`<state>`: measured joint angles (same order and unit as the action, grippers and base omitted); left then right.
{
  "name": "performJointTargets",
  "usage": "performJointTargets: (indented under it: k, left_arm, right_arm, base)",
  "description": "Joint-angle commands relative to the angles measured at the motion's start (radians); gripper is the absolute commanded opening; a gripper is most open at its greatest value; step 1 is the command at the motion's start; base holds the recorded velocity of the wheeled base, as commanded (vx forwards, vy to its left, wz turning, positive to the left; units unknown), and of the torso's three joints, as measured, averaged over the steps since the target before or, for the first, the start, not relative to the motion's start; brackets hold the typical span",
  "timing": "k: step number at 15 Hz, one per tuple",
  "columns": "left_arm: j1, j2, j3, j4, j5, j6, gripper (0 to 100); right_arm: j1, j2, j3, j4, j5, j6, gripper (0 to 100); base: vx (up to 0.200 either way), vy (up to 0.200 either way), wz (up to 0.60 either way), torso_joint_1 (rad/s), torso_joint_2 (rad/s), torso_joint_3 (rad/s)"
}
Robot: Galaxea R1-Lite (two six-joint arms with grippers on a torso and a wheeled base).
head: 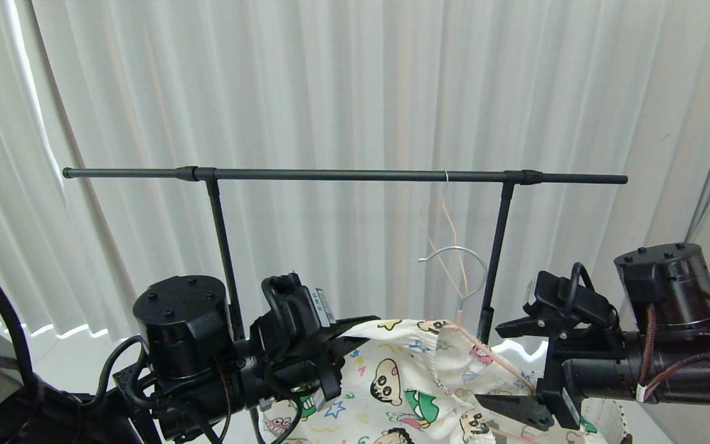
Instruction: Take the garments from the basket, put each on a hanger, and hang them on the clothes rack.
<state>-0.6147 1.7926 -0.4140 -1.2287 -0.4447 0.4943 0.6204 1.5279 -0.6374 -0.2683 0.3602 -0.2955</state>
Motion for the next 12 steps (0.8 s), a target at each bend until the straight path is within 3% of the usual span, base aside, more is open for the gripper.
performJointTargets:
  k: [1, 7, 8, 12]
  left_arm:
    - [-0.002, -0.005, -0.005, 0.0, 0.001, 0.0, 0]
    - [0.0, -0.01, -0.023, 0.0, 0.001, 0.0, 0]
    - [0.0, -0.009, -0.025, 0.0, 0.001, 0.0, 0]
    - [-0.017, -0.009, -0.023, 0.0, 0.003, 0.001, 0]
  right_arm:
    - [-0.004, -0.003, 0.001, 0.009, 0.0, -0.001, 100]
    - [0.005, -0.011, 0.012, 0.026, -0.003, -0.002, 100]
    - [0.013, -0.011, 0.013, 0.024, -0.004, -0.001, 0]
    - [0.03, -0.012, 0.013, 0.023, -0.006, 0.001, 0]
  base:
    - [0.0, 0.0, 0.0, 0.0, 0.0, 0.0]
    - [0.0, 0.0, 0.0, 0.0, 0.0, 0.0]
    - [0.0, 0.0, 0.0, 0.0, 0.0, 0.0]
    - [0.0, 0.0, 0.0, 0.0, 0.0, 0.0]
